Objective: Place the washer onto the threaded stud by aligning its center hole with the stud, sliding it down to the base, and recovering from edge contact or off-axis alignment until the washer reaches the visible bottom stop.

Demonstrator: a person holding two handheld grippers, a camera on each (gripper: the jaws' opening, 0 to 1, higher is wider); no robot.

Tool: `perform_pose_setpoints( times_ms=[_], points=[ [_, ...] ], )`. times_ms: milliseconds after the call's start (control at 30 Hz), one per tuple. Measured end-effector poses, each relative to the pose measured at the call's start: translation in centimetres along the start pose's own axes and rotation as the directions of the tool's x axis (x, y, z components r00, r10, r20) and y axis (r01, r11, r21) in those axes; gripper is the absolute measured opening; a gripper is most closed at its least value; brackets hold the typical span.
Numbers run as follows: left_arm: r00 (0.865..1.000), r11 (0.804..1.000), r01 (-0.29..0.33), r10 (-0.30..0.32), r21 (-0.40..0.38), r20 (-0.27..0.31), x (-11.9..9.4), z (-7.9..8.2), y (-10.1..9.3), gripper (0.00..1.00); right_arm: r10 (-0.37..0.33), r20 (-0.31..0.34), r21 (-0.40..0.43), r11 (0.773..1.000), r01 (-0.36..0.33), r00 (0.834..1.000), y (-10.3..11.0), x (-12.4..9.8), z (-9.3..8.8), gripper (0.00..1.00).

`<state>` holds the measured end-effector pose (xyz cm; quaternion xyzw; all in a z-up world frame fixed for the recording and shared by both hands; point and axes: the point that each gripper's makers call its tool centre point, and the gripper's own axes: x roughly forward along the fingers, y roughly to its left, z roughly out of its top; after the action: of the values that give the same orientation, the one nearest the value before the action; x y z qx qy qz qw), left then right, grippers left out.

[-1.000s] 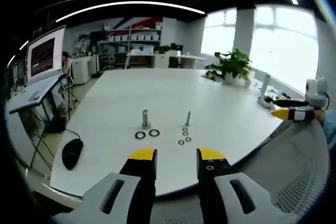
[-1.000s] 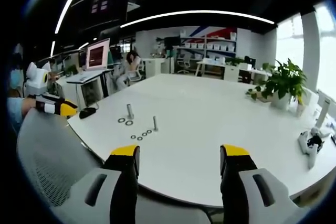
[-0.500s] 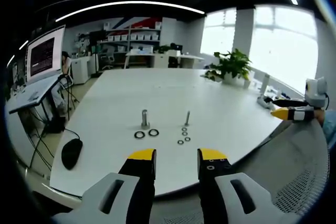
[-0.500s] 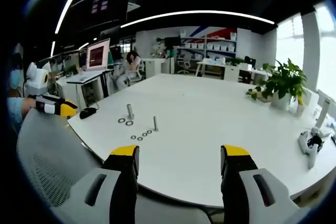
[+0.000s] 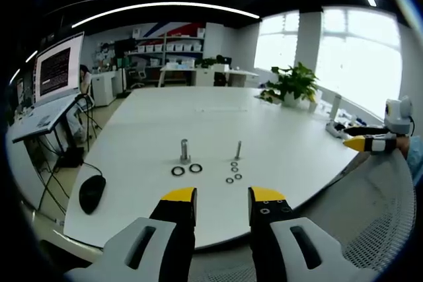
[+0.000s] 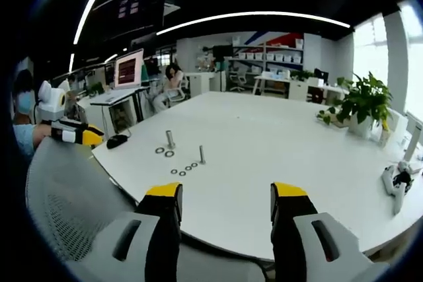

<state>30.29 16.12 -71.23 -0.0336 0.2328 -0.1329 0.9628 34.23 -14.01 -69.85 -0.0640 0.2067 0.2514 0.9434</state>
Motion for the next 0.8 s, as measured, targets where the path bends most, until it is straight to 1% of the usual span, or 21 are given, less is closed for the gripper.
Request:
perform_pose_setpoints(
  times_ms=[33,100,167,267,333,433,567,600,733,800],
  points=[
    [1.000,1.000,0.000,0.000,0.001,0.000,0.0,0.0,0.0,0.29,0.003,-0.002,-0.008,1.000,-0.003,1.000,-0.2,0.0,0.2,0.45],
    [1.000,1.000,-0.001,0.001,0.001,0.000,0.0,0.0,0.0,0.29,0.009,-0.001,-0.025,1.000,-0.009,1.000,-0.6,0.1,0.8,0.46],
    [1.000,1.000,-0.003,0.003,0.000,0.001,0.0,0.1,0.1,0.29,0.022,-0.004,-0.052,0.998,-0.022,1.000,-0.9,0.4,1.7,0.47],
    [1.000,1.000,-0.004,0.004,0.001,0.002,0.0,0.1,0.1,0.29,0.040,0.008,-0.085,0.996,-0.039,0.999,-1.2,0.9,3.3,0.47],
    [1.000,1.000,-0.003,0.003,0.000,0.002,0.0,0.1,0.0,0.29,0.070,0.005,-0.106,0.992,-0.069,0.998,-1.0,1.4,4.3,0.46],
    [1.000,1.000,0.000,0.000,-0.001,0.001,0.0,0.1,0.0,0.29,0.109,0.001,-0.160,0.981,-0.107,0.994,-0.6,2.5,5.9,0.46],
    [1.000,1.000,0.002,-0.002,-0.001,-0.002,0.1,0.1,0.1,0.29,0.158,-0.003,-0.188,0.970,-0.156,0.987,0.1,3.8,7.4,0.46],
    [1.000,1.000,0.003,-0.003,-0.002,-0.004,0.1,0.1,0.1,0.29,0.173,-0.011,-0.208,0.963,-0.171,0.985,0.4,4.2,7.8,0.46],
    [1.000,1.000,0.003,-0.003,-0.003,-0.005,0.3,0.4,0.7,0.30,0.227,-0.034,-0.247,0.942,-0.228,0.973,1.4,5.7,8.9,0.46],
    [1.000,1.000,-0.004,0.004,-0.009,-0.001,0.3,0.4,1.0,0.30,0.251,-0.050,-0.257,0.932,-0.255,0.967,1.8,6.4,9.1,0.46]
  ],
)
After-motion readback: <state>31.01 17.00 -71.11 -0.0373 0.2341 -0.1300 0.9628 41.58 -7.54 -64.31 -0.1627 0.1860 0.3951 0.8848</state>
